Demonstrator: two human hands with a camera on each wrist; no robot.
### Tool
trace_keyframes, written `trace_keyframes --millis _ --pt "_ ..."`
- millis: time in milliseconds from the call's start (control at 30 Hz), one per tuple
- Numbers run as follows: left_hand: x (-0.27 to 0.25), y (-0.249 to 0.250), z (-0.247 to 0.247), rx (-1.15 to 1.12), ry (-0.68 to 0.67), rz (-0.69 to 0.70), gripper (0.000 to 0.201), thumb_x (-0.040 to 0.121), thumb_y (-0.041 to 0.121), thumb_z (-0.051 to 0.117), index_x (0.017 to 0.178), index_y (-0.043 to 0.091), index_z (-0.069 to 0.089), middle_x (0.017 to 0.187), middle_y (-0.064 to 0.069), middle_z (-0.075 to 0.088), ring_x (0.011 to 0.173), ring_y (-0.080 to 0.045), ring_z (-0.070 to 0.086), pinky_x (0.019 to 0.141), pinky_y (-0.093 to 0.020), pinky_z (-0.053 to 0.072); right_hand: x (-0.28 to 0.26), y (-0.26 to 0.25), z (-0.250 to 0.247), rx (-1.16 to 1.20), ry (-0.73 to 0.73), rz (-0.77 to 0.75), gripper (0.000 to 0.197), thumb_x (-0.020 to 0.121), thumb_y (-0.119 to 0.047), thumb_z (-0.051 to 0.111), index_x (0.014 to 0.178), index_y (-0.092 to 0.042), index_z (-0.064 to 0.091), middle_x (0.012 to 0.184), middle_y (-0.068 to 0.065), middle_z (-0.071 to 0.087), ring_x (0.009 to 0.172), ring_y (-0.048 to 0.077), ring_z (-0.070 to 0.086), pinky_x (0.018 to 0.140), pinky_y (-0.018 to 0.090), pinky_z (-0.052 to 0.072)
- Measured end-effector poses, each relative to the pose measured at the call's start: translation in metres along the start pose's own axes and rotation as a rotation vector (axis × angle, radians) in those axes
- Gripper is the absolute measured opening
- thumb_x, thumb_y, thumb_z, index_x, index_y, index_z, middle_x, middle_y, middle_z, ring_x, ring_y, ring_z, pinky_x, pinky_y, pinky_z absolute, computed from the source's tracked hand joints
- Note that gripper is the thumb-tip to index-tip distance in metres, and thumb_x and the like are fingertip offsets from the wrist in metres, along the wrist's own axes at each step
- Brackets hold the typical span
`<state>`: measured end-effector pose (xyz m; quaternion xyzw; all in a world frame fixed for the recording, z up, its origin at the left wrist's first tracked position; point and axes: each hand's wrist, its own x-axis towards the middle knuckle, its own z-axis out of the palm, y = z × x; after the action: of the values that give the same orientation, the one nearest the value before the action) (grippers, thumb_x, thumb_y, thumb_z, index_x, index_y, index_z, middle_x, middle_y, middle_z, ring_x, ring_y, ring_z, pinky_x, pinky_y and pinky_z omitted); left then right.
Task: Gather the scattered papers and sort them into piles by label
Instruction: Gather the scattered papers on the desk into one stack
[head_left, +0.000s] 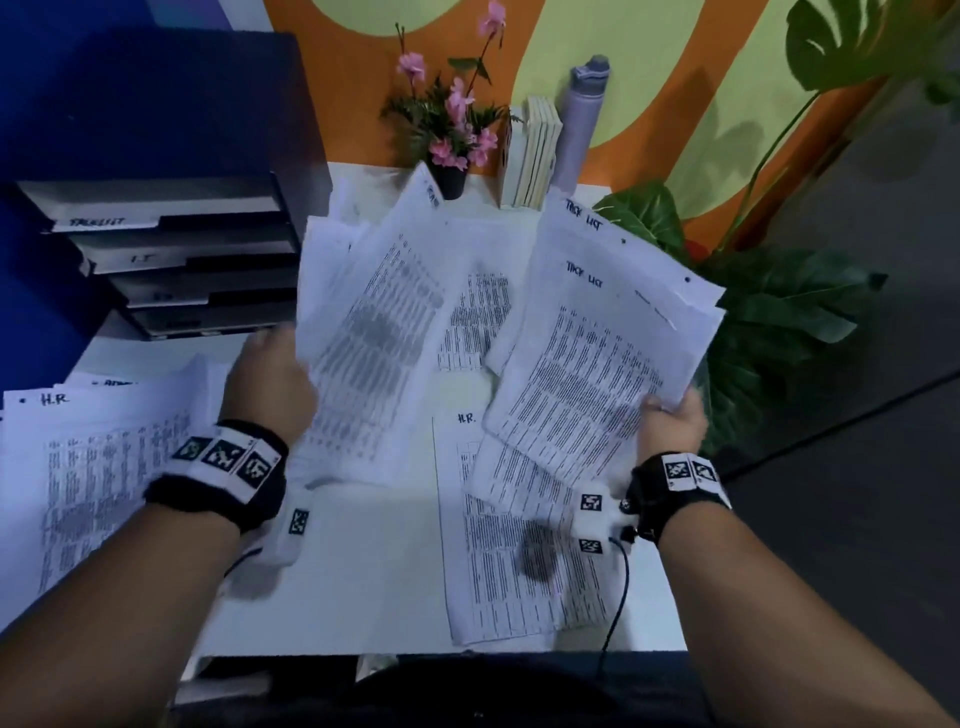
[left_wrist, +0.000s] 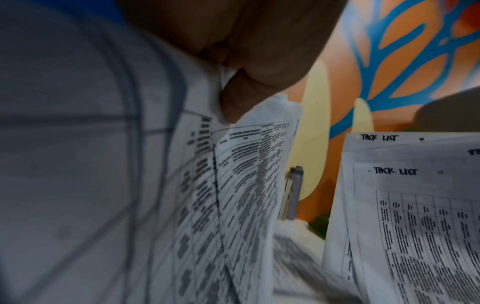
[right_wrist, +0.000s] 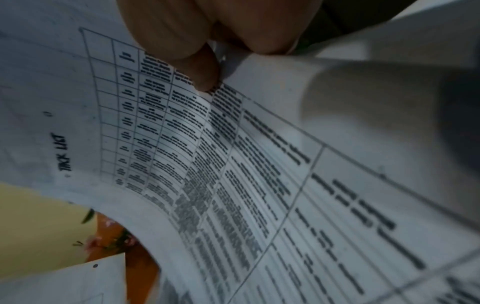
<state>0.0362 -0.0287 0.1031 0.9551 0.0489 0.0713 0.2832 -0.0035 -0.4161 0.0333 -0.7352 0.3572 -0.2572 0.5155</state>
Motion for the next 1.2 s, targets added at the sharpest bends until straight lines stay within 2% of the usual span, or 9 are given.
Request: trace_keyframes --millis 133,267,433,567,700,800,933,1100,1200 --pt "0.003 0.037 -0.038 0.068 0.142 0.104 0.012 0.091 -0.003 0.044 0.100 -0.005 0.051 0.105 -0.026 0.049 0.084 -0.037 0.048 0.068 -0.040 0.034 0.013 -0.021 -0.004 0.062 -0.060 0.057 0.016 0.089 0.000 0.056 0.104 -0.005 0.061 0.081 0.005 0.055 0.071 0.016 0.050 0.048 0.010 0.040" --pt "-0.002 0.041 -0.044 -0.281 0.156 0.008 0.017 0.091 0.009 0.053 0.107 0.006 0.057 0.104 -0.009 0.060 0.090 -0.025 0.056 0.075 -0.030 0.040 0.013 -0.004 -0.016 -0.140 -0.168 0.229 0.015 0.086 -0.003 0.058 0.099 -0.008 0.064 0.086 0.010 0.061 0.080 0.028 0.061 0.068 0.026 0.041" --pt "-0.038 0.020 0.028 -0.759 -0.279 -0.271 0.029 0.085 0.007 0.065 0.112 0.014 0.063 0.107 -0.007 0.069 0.098 -0.027 0.065 0.091 -0.042 0.050 0.011 0.030 -0.036 -0.241 -0.141 0.359 0.024 0.086 0.001 0.056 0.109 0.003 0.063 0.091 0.015 0.059 0.085 0.031 0.060 0.072 0.031 0.042" --pt "-0.071 -0.005 0.102 -0.612 -0.595 -0.535 0.039 0.075 0.009 0.069 0.113 0.002 0.062 0.106 -0.018 0.067 0.100 -0.036 0.064 0.096 -0.051 0.048 0.020 0.039 -0.044 -0.480 -0.179 0.374 0.023 0.087 -0.006 0.054 0.106 0.004 0.062 0.098 0.020 0.061 0.082 0.030 0.056 0.070 0.032 0.042" --pt "-0.091 -0.009 0.135 -0.541 -0.724 -0.617 0.056 0.055 0.026 0.065 0.105 -0.001 0.065 0.103 -0.023 0.069 0.095 -0.036 0.067 0.088 -0.055 0.053 0.030 0.041 -0.042 -0.828 -0.253 0.342 0.035 0.091 -0.016 0.050 0.123 -0.003 0.053 0.123 0.018 0.052 0.115 0.034 0.053 0.096 0.036 0.042" --pt "-0.093 0.002 0.139 -0.588 -0.731 -0.617 0.037 0.056 0.034 0.065 0.089 0.016 0.067 0.103 -0.012 0.071 0.097 -0.030 0.067 0.095 -0.048 0.050 0.031 0.040 -0.038 -0.867 -0.259 0.312 0.021 0.086 -0.011 0.050 0.106 -0.005 0.054 0.115 0.019 0.054 0.098 0.035 0.057 0.085 0.034 0.049" --pt "-0.091 0.010 0.146 -0.648 -0.783 -0.606 0.058 0.058 0.041 0.069 0.110 0.017 0.060 0.112 -0.006 0.067 0.106 -0.028 0.063 0.100 -0.048 0.046 0.018 0.041 -0.038 -0.602 -0.276 0.270 0.007 0.087 -0.004 0.051 0.092 -0.007 0.055 0.086 0.013 0.058 0.068 0.025 0.054 0.062 0.025 0.040" --pt "-0.085 0.017 0.145 -0.567 -0.656 -0.530 0.046 0.058 0.024 0.061 0.103 0.011 0.065 0.101 -0.014 0.071 0.095 -0.031 0.067 0.092 -0.048 0.052 0.011 0.041 -0.034 -0.544 -0.243 0.219 0.021 0.087 -0.002 0.044 0.101 -0.011 0.057 0.096 0.011 0.059 0.080 0.025 0.055 0.070 0.025 0.042" --pt "-0.077 0.012 0.128 -0.448 -0.618 -0.522 0.039 0.072 0.016 0.064 0.109 0.006 0.061 0.098 -0.017 0.068 0.090 -0.031 0.065 0.079 -0.035 0.053 0.009 0.023 -0.037 -0.465 -0.064 0.064 0.022 0.090 -0.003 0.044 0.103 -0.007 0.062 0.085 0.012 0.059 0.075 0.033 0.060 0.064 0.028 0.045"
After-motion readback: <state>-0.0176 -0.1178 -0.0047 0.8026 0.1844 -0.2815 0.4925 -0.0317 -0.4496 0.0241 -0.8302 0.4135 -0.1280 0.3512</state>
